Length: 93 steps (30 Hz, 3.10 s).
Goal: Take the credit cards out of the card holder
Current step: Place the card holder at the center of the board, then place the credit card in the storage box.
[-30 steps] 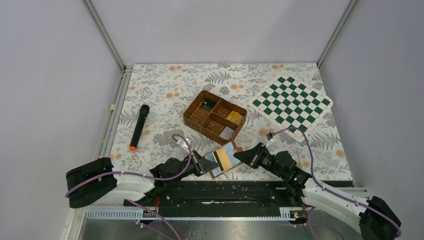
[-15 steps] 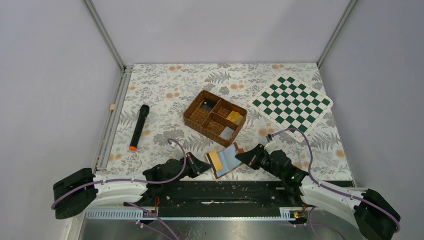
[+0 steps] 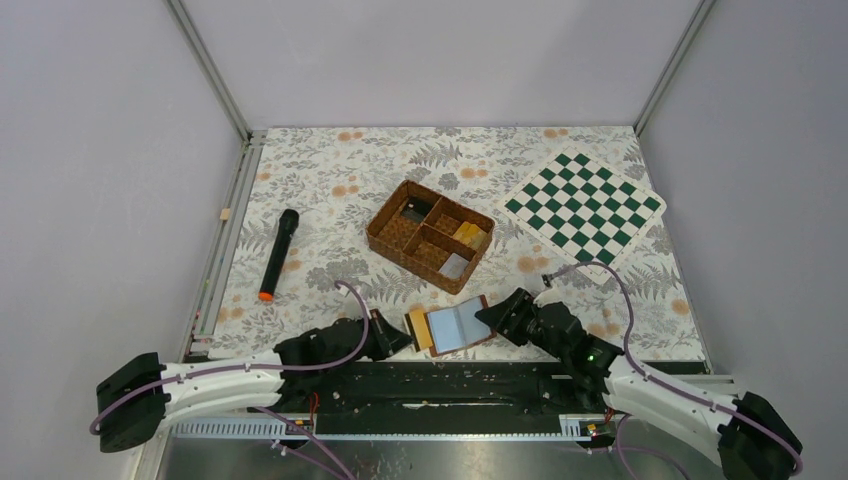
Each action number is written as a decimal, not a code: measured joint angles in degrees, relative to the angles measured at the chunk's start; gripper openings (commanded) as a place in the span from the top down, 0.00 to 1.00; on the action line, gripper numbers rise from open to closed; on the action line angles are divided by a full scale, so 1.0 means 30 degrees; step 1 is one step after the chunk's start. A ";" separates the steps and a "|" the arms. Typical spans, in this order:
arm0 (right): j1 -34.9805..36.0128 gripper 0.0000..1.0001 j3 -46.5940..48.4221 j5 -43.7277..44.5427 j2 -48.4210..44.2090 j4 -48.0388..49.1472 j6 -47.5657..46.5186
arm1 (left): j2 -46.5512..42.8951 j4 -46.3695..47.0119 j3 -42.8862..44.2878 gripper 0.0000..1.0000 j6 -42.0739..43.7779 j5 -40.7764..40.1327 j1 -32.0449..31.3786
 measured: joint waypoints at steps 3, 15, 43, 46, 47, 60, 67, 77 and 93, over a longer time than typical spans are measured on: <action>-0.0007 0.27 0.0000 0.0874 -0.2055 -0.2718 0.0022 | -0.0131 -0.1078 0.0546 1.00 0.0517 -0.0022 0.0000; -0.0022 0.25 0.2922 0.2681 -0.7796 -1.1897 -0.2637 | -0.0146 -0.2426 0.2098 1.00 0.2025 0.0372 0.0000; -0.0022 0.54 0.2543 -1.0914 -0.0597 0.3089 -0.5938 | 0.0663 0.4962 0.2892 1.00 0.5020 0.7009 -0.0015; -0.0022 0.78 0.2178 -1.1293 0.0189 0.4685 -0.5544 | 0.0772 0.5246 0.2892 1.00 0.5013 0.7227 -0.0015; -0.0022 0.86 0.2076 -1.1387 0.0503 0.5180 -0.5370 | 0.0772 0.5260 0.2892 1.00 0.5013 0.7227 -0.0015; -0.0022 1.00 0.3905 -1.0178 -0.0947 0.1435 -0.9027 | -0.0750 -0.0102 0.4677 0.41 0.3810 0.4626 0.0044; 0.0219 1.00 0.7198 -0.6222 -0.0852 -0.1719 -1.6371 | -0.3745 -0.4845 0.6674 0.34 0.1508 0.1778 0.0182; 0.5362 1.00 0.6681 -0.0160 0.0335 -0.0503 -2.7299 | -0.4656 -0.9843 1.1147 0.31 -0.0583 -0.1224 0.0219; 1.2043 1.00 0.5399 0.8444 0.4583 0.4867 -3.8811 | -0.0721 -0.9675 1.1162 0.39 -0.2127 -0.0874 0.0219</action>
